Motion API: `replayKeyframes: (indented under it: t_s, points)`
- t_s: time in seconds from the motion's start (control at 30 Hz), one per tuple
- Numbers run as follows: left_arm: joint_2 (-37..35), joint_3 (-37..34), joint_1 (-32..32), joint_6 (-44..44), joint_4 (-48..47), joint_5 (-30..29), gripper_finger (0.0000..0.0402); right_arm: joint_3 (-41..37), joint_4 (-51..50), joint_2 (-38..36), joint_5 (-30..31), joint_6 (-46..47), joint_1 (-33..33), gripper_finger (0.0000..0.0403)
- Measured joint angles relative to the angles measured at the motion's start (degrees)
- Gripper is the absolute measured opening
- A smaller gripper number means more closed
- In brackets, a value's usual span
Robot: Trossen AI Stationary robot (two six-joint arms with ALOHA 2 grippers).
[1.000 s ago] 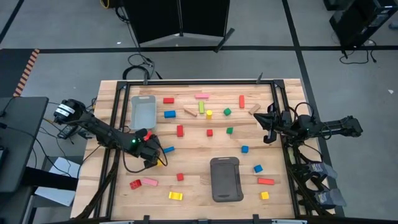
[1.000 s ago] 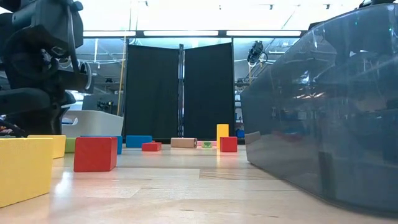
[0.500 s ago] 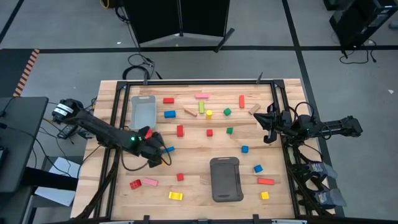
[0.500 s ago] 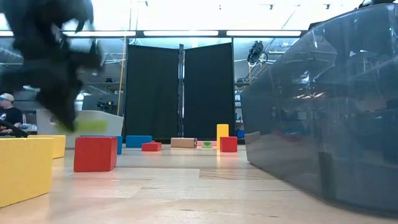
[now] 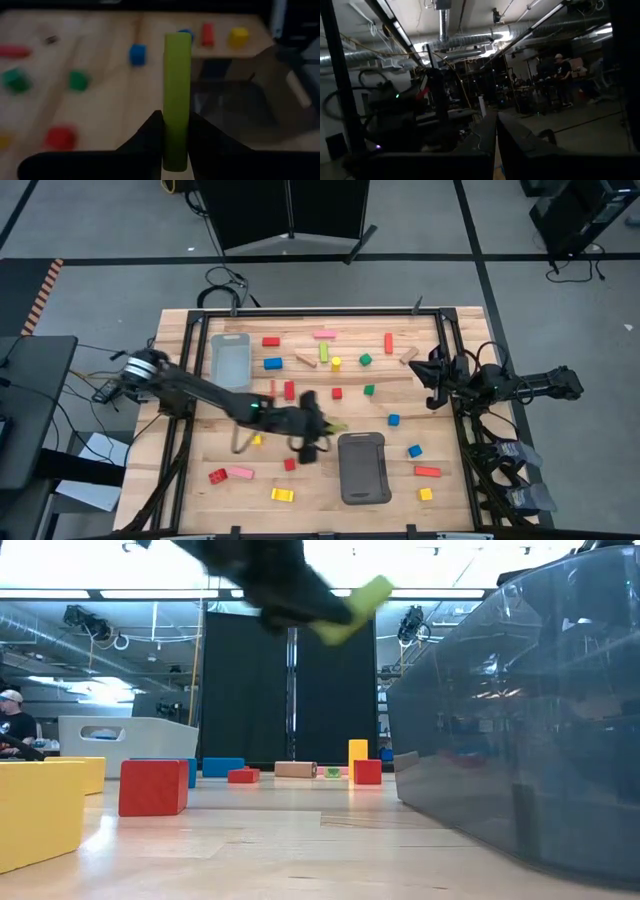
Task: Sort blocks by size
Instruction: Put the green rectangular block into the black bin
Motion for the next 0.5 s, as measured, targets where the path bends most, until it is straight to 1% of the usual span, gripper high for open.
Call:
replayKeyframes:
  t_s: [0.13,0.23,0.3,0.4,0.43,0.5]
  points:
    - [10.18,11.29,0.6,2.69,-2.23,6.46,0.0063,0.0,0.16,0.01,-2.5,4.77,0.0,0.0027]
    - [16.22,19.03,0.59,3.61,-7.33,10.23,0.0063,0.46,0.11,0.1,-5.27,6.99,0.02,0.0027]
    - [19.97,23.5,0.57,3.34,-11.46,11.74,0.0063,1.27,-0.42,0.56,-7.34,7.39,0.0,0.0027]
    - [24.45,28.38,0.51,2.88,-16.78,12.56,0.0066,3.65,-3.0,2.11,-8.83,6.96,0.07,0.0027]
    - [25.22,29.34,0.44,2.85,-18.0,12.56,0.0079,4.74,-4.1,3.01,-8.87,6.6,0.07,0.0027]
    - [25.78,30.4,0.33,2.84,-19.46,12.55,0.0129,7.36,-7.4,4.86,-8.92,6.17,0.07,0.0029]
